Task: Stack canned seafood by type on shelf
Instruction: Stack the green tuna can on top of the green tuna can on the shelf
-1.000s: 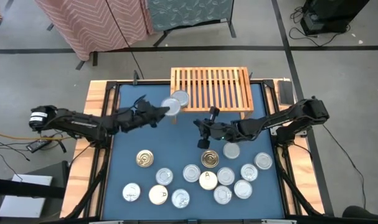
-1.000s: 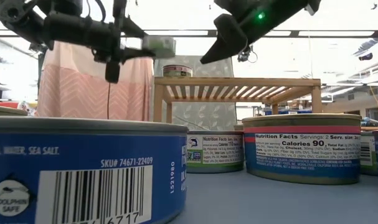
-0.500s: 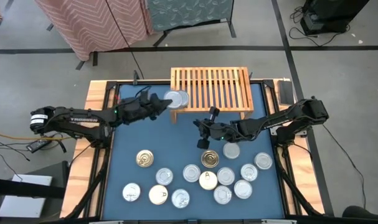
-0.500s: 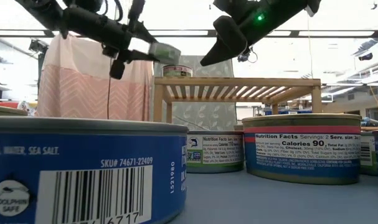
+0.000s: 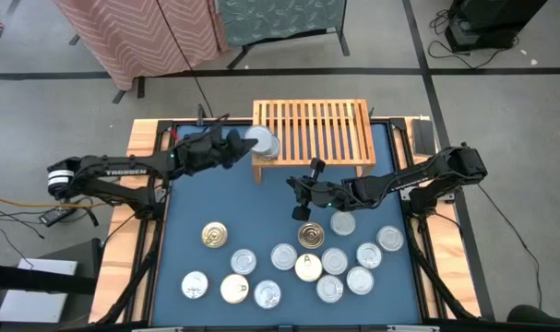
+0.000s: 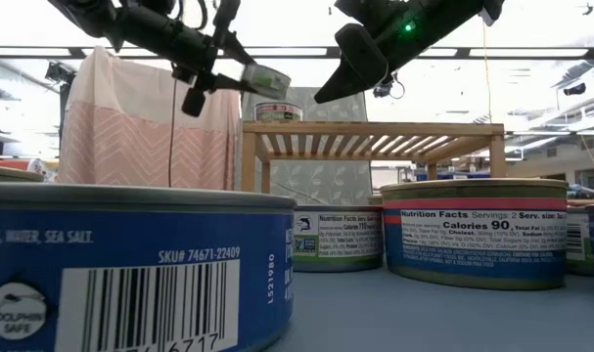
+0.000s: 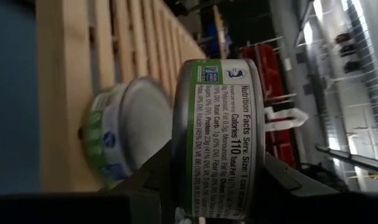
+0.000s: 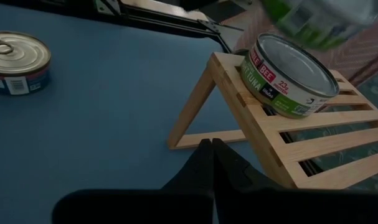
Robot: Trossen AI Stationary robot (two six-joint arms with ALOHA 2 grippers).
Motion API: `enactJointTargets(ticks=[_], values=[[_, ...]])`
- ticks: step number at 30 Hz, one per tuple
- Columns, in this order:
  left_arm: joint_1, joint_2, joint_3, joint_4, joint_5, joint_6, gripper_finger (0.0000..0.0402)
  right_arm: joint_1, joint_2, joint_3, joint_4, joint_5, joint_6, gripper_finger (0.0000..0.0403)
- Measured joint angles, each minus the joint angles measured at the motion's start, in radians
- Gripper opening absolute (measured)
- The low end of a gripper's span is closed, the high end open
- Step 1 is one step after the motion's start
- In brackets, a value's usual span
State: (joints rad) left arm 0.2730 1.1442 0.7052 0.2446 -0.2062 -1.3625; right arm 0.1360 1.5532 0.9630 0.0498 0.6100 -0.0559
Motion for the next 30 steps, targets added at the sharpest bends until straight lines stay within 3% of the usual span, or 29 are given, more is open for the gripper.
enactJointTargets(ticks=[4, 17, 25, 30], values=[[0.003, 0.033, -0.001, 0.007, 0.044, -0.009, 0.0141, 0.000, 0.000, 0.000, 0.000, 0.000, 0.000, 0.0000], [0.016, 0.047, -0.001, 0.031, 0.044, -0.026, 0.0141, 0.000, -0.001, 0.001, 0.000, -0.001, 0.000, 0.0000], [0.016, 0.046, -0.002, 0.072, 0.061, -0.003, 0.0232, 0.000, -0.001, 0.001, 0.000, -0.001, 0.000, 0.0001], [0.016, 0.046, -0.002, 0.073, 0.071, -0.003, 0.0246, 0.000, -0.001, 0.001, 0.043, -0.001, -0.030, 0.0001]])
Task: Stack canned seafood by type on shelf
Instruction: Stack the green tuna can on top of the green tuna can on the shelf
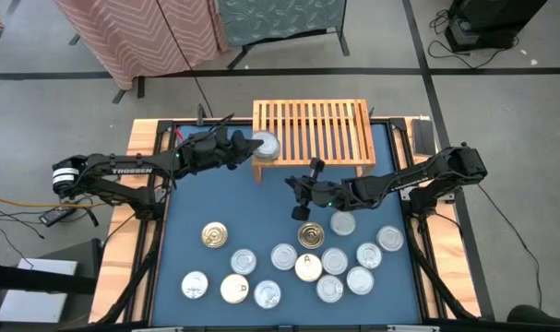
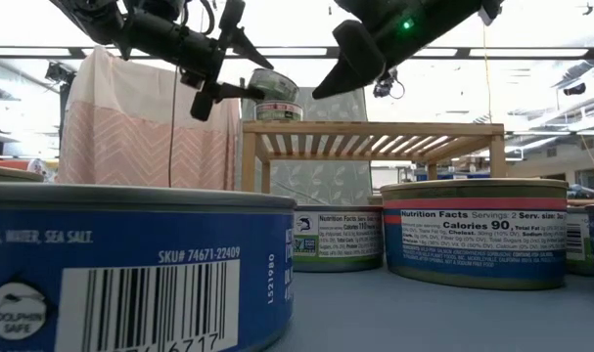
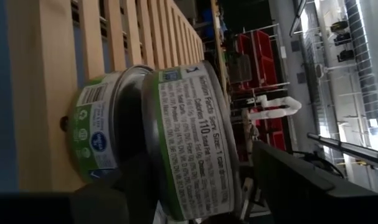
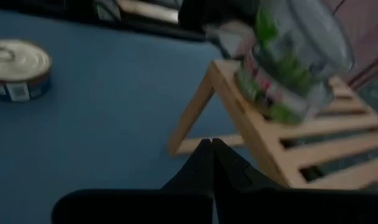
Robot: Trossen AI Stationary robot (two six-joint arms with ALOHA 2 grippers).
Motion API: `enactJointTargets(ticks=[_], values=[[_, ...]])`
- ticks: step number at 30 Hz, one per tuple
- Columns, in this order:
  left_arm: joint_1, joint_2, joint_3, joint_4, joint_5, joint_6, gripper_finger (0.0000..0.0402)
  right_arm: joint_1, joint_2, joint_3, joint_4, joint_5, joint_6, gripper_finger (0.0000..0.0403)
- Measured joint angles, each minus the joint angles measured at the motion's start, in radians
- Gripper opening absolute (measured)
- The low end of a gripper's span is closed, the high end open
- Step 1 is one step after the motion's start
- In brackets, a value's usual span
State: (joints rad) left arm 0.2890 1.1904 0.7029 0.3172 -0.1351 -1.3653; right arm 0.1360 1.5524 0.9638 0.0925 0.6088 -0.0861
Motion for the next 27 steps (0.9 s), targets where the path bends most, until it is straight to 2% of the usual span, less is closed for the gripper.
enactJointTargets(ticks=[8, 12, 18, 22, 27], values=[[0.000, 0.000, 0.000, -0.004, 0.017, 0.000, 0.0242, -0.010, -0.001, 0.001, 0.266, -0.003, -0.206, 0.0001], [0.000, 0.000, 0.000, -0.010, 0.017, 0.006, 0.0242, -0.048, -0.001, 0.001, 0.346, -0.052, -0.245, 0.0001], [0.001, 0.000, 0.000, -0.036, 0.015, 0.026, 0.0242, -0.112, -0.001, 0.013, 0.362, -0.091, -0.277, 0.0001], [0.001, 0.000, 0.000, -0.032, 0.009, 0.034, 0.0242, -0.150, -0.001, 0.049, 0.362, -0.160, -0.284, 0.0000], [0.001, 0.000, 0.000, -0.021, 0.005, 0.053, 0.0242, -0.178, -0.001, 0.067, 0.356, -0.170, -0.284, 0.0000]])
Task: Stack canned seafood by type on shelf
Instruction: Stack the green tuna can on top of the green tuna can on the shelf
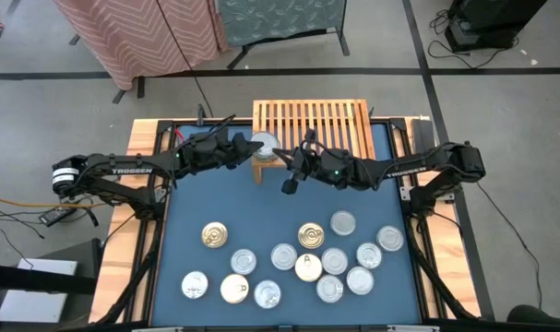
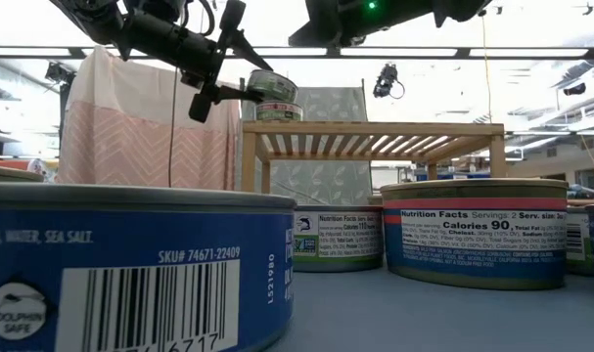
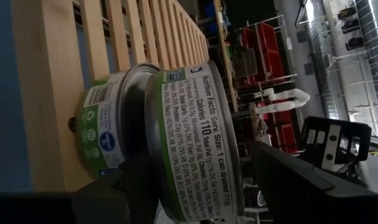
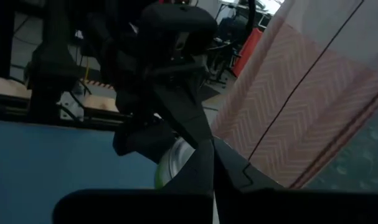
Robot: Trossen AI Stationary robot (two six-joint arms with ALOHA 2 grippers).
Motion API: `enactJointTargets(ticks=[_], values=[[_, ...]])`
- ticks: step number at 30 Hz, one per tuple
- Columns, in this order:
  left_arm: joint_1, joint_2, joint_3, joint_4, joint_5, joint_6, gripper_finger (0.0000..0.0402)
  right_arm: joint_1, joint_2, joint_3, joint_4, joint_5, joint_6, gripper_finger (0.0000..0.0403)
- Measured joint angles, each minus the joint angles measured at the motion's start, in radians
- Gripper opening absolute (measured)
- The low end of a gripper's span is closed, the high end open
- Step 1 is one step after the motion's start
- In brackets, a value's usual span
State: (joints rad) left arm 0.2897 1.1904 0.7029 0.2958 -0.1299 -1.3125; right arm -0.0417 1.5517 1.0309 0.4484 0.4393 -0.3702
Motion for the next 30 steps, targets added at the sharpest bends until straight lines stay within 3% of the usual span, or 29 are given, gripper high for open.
enactJointTargets(ticks=[16, 30], values=[[0.000, 0.000, 0.000, 0.000, 0.011, 0.032, 0.0242, -0.022, 0.000, 0.000, -0.037, -0.050, 0.004, 0.0000], [0.000, 0.000, 0.000, -0.001, 0.007, 0.055, 0.0242, -0.068, 0.000, -0.001, -0.037, -0.175, 0.011, 0.0000]])
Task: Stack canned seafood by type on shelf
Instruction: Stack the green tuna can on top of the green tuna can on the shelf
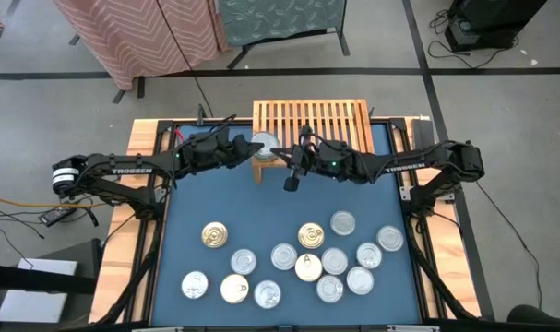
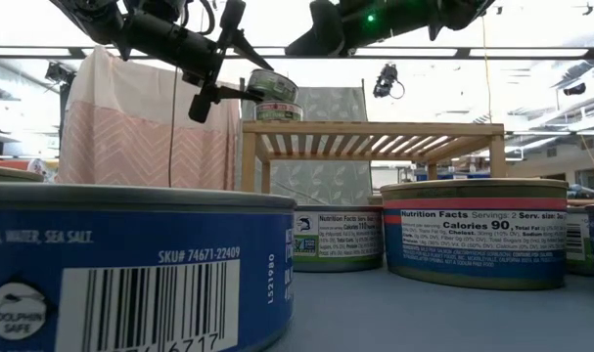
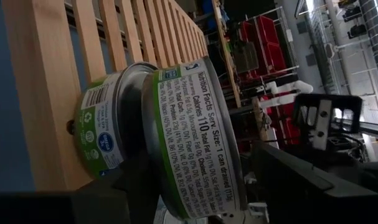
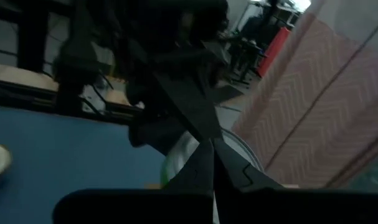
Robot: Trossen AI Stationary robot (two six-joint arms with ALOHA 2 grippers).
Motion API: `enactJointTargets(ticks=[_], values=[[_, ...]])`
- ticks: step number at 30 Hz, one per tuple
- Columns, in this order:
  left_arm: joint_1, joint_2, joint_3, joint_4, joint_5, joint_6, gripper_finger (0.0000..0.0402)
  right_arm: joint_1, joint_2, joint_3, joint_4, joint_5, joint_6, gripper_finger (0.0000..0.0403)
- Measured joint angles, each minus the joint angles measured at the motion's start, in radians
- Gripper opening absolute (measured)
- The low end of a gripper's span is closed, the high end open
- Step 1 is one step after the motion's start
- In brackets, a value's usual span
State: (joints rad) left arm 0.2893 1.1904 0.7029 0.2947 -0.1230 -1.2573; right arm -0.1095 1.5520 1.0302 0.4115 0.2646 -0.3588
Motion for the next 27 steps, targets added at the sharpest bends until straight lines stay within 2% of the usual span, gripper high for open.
enactJointTargets(ticks=[14, 20, 27], values=[[0.000, 0.000, 0.000, 0.006, -0.008, 0.000, 0.0242, -0.034, 0.068, 0.000, 0.017, -0.021, 0.002, 0.0000], [0.000, 0.001, 0.000, 0.017, 0.001, 0.000, 0.0242, -0.033, 0.062, 0.001, -0.028, 0.063, -0.002, 0.0000], [0.000, 0.001, 0.000, 0.025, 0.008, 0.000, 0.0242, -0.036, 0.059, 0.001, -0.034, 0.067, -0.002, 0.0000]])
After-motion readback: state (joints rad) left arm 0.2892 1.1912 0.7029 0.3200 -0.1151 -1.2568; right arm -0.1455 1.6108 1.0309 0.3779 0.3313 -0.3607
